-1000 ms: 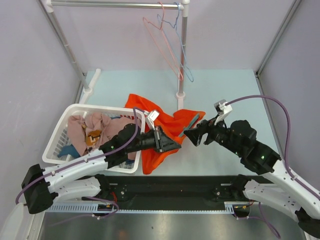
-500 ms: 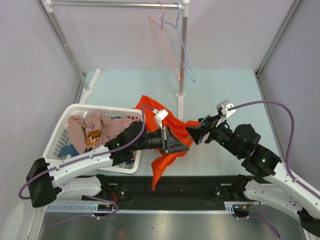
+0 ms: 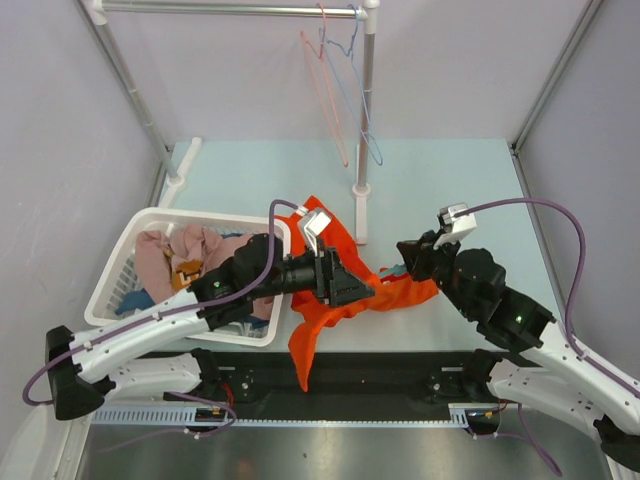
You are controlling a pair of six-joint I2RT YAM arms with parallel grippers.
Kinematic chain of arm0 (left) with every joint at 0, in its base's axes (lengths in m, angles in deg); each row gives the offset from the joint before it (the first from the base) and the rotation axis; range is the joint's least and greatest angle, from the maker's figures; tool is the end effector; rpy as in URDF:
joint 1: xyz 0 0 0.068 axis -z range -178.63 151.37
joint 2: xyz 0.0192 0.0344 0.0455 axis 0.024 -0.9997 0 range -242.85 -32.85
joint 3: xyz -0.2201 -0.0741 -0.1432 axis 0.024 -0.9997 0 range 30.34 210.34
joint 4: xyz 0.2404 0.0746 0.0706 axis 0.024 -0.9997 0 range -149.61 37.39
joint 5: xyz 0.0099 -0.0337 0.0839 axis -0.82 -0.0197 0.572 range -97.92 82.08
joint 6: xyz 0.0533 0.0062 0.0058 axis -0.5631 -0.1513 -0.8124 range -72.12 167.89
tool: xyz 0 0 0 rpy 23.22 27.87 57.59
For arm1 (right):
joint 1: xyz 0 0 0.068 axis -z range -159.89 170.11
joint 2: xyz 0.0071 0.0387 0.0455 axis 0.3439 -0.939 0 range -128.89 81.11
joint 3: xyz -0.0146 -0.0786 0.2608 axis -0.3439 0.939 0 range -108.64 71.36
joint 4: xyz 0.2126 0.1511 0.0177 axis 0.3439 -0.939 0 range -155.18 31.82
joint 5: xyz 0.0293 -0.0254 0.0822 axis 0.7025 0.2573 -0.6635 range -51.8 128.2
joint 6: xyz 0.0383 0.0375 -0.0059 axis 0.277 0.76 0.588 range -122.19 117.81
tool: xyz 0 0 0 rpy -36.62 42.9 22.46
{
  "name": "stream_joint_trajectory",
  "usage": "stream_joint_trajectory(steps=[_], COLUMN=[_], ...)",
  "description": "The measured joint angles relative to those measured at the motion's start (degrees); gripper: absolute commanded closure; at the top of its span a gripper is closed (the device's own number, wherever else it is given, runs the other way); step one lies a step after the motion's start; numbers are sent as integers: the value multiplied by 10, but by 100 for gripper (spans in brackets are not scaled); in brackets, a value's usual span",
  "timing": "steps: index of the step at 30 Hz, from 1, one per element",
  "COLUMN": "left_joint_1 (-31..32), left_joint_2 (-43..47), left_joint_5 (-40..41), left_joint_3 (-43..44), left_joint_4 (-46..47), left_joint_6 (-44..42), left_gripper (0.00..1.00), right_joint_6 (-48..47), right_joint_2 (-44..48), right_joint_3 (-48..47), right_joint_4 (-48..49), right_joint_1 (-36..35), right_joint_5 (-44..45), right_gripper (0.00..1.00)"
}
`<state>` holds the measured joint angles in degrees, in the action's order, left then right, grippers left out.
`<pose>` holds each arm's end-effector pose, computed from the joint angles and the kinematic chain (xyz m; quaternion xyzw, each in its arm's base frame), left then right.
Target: Remove the t-shirt from the hanger
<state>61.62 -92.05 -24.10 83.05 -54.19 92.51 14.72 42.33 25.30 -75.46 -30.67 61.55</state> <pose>0.1116 -0.2152 0.3570 0.1930 0.7282 -0.5792 0.3114 0.1088 0.1109 0.3510 -0.0941 0.7556 0.2218 0.6091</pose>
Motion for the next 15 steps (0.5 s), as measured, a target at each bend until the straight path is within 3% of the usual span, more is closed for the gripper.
stream_joint_trajectory(steps=[9, 11, 12, 14, 15], left_joint_1=[5, 5, 5, 5, 5], left_joint_2=[72, 81, 83, 83, 83], left_joint_5=[38, 43, 45, 52, 62], left_joint_3=[-79, -91, -92, -93, -93], left_joint_4=[-97, -110, -115, -121, -128], left_joint_6=[-58, -61, -62, -60, -68], left_gripper=[33, 48, 73, 96, 100], right_joint_6=[15, 17, 20, 29, 36], right_joint_2=[13, 16, 17, 19, 20], right_joint_3=[-42, -50, -56, -70, -75], right_joint_4=[-90, -101, -108, -124, -130], right_joint_1=[0, 0, 0, 0, 0], right_joint_5=[90, 108, 114, 129, 136], right_gripper=[100, 100, 100, 100, 100])
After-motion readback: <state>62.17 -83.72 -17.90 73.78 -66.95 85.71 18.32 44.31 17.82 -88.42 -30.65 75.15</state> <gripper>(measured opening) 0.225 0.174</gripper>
